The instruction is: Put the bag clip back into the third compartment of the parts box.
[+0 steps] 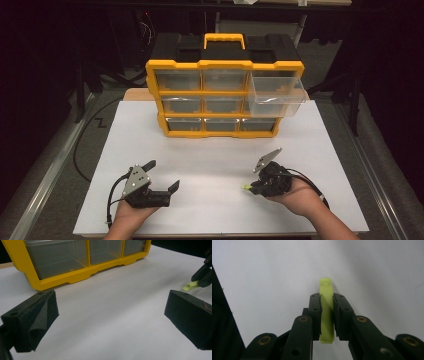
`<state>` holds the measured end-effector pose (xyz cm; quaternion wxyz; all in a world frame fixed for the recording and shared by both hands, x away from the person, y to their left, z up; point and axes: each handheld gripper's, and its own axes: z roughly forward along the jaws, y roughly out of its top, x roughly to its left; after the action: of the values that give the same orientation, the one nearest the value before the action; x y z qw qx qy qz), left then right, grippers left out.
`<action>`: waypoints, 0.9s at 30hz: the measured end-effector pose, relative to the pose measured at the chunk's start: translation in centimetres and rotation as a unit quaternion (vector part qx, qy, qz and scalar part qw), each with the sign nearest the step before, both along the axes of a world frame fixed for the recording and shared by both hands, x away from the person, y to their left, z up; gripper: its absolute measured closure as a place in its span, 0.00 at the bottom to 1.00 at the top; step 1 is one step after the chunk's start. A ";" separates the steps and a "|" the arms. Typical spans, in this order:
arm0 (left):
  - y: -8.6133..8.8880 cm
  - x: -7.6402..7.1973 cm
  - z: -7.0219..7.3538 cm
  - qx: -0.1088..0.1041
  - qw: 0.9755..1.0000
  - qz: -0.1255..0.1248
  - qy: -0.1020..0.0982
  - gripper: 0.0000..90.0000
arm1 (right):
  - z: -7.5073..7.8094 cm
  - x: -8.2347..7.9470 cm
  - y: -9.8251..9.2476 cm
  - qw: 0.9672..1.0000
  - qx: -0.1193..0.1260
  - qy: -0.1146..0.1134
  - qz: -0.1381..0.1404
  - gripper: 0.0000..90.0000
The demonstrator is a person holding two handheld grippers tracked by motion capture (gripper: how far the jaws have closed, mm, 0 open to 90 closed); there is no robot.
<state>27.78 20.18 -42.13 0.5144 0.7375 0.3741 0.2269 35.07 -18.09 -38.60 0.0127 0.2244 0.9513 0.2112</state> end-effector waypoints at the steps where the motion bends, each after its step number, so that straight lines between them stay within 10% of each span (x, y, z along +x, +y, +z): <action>1: 0.0 0.0 0.0 0.001 1.000 -0.001 0.002 0.00 | 0.0 0.0 -0.2 1.000 -0.003 0.000 0.004 0.87; 13: -0.1 0.0 0.0 0.000 1.000 -0.005 0.001 0.00 | 1.6 -0.1 -2.4 0.999 -0.035 0.023 0.013 0.87; 27: -0.3 0.0 0.0 -0.008 1.000 -0.014 0.002 0.00 | 6.8 0.2 -4.2 0.998 -0.046 0.026 0.021 0.87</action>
<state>27.74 19.91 -42.17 0.5224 0.7394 0.3665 0.2148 35.24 -22.25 -31.83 -0.0063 0.2094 0.9644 0.1612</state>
